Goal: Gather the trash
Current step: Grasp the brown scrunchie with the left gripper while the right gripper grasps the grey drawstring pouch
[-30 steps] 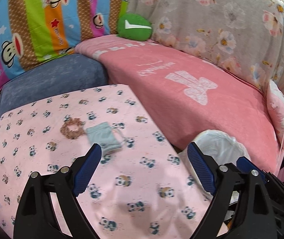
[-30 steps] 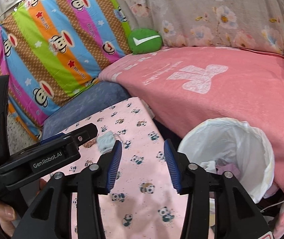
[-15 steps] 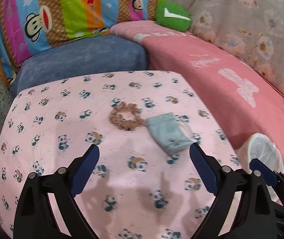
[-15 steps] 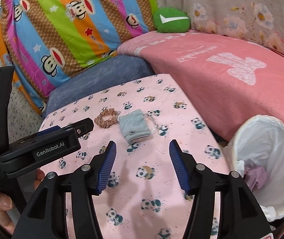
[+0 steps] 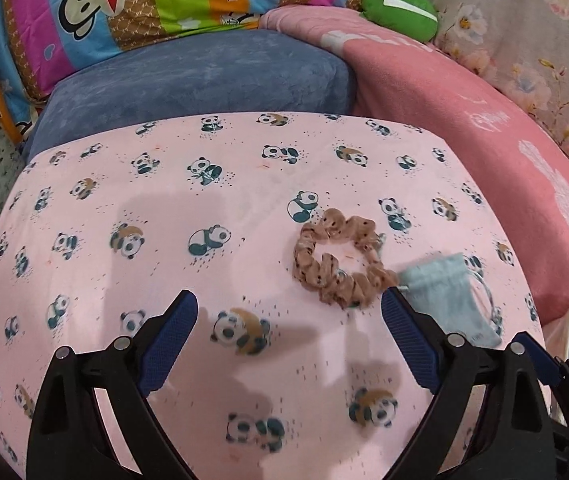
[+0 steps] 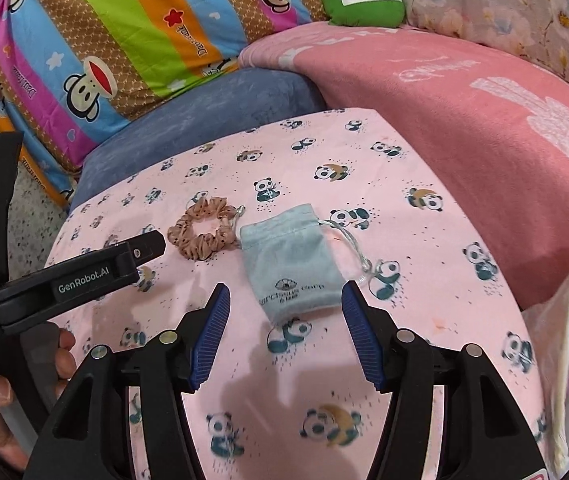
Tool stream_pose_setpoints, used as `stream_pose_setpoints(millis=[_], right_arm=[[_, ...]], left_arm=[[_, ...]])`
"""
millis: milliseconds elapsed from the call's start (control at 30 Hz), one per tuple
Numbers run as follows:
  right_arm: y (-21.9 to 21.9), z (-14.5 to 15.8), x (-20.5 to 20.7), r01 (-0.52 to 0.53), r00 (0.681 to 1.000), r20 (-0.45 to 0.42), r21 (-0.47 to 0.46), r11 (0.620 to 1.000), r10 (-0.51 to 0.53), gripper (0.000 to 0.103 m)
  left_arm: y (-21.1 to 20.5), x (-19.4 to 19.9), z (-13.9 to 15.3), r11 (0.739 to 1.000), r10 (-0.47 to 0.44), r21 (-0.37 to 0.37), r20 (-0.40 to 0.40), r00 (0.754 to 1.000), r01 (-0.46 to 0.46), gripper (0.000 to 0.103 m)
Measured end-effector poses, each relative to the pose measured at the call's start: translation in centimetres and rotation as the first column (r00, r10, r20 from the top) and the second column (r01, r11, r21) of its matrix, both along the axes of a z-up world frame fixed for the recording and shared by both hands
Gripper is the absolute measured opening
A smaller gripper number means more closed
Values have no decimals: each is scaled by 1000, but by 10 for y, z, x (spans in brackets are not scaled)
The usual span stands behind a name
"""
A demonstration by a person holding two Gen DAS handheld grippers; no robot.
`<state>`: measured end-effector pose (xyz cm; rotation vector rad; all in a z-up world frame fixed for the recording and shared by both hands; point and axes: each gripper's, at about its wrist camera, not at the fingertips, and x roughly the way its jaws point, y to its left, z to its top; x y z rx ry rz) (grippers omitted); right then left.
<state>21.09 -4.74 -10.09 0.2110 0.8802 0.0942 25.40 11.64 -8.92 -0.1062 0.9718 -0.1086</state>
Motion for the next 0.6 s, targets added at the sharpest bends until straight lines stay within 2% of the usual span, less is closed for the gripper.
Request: stream_pose_setpoints(millis=[200, 267, 333, 367, 433, 467, 533, 600], right_arm=[[3, -24, 25, 1, 999, -43, -5, 1000, -1, 60], [3, -30, 31, -1, 999, -54, -9, 1000, 1, 60], [4, -35, 34, -4, 999, -51, -13, 1000, 4, 60], [5, -36, 35, -6, 999, -45, -21, 1000, 5, 60], [9, -39, 37, -14, 999, -41, -48, 999, 12, 61], [9, -39, 37, -15, 999, -41, -52, 999, 13, 61], [12, -40, 36, -13, 999, -38, -98, 995, 10, 55], [14, -40, 34, -10, 999, -36, -130, 991, 5, 40]], left_arm=[[-5, 25, -21, 1000, -5, 5, -38, 999, 5, 88], [-9, 28, -24, 1000, -18, 6, -37, 999, 18, 85], [-12, 30, -27, 1000, -29, 11, -39, 999, 29, 74], [-13, 30, -26, 999, -28, 21, -31, 999, 29, 73], [-15, 30, -26, 999, -42, 25, -22, 999, 42, 56], [-15, 30, -25, 999, -48, 24, -22, 999, 48, 52], [-16, 30, -24, 998, -66, 5, -27, 997, 67, 27], [-18, 27, -23, 996, -84, -8, -36, 996, 84, 19]])
